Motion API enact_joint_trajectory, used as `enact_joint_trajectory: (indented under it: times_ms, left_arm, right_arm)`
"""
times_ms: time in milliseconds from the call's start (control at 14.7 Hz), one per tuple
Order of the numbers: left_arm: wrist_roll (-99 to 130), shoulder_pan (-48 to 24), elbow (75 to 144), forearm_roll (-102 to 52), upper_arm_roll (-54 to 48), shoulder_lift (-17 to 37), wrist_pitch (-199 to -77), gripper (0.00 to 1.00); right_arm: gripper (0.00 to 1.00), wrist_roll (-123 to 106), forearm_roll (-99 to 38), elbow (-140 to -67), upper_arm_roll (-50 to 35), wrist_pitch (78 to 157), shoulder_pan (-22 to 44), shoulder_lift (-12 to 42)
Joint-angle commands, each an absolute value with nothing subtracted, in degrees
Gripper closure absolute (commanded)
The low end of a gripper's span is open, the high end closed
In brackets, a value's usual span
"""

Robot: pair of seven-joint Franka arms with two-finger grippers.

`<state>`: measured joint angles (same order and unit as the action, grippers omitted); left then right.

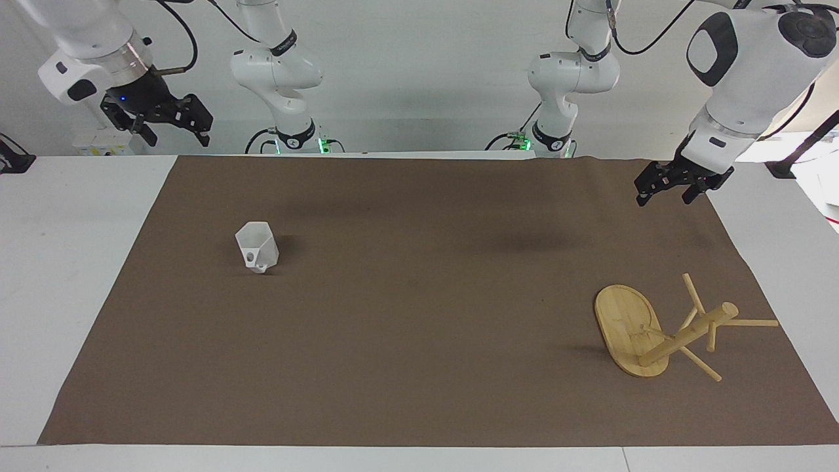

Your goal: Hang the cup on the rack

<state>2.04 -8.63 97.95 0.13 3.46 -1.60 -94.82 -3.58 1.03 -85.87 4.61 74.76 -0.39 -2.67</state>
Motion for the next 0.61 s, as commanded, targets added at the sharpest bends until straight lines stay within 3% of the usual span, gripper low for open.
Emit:
enact_joint_trajectory:
  times_ms: [0, 545]
  left_arm:
    - [1.58, -8.7, 99.93, 1.32, 3.52, -3.34, -95.54, 0.0]
    - [1.58, -8.7, 99.93, 1.32, 3.6, -3.34, -95.45, 0.0]
  right_arm:
    - [0.0, -2.72, 1.05, -86.31, 4.31, 75.24, -0.97, -3.25]
    - [0.0, -9.62, 0.18, -90.35, 4.39, 75.49, -1.49, -5.36]
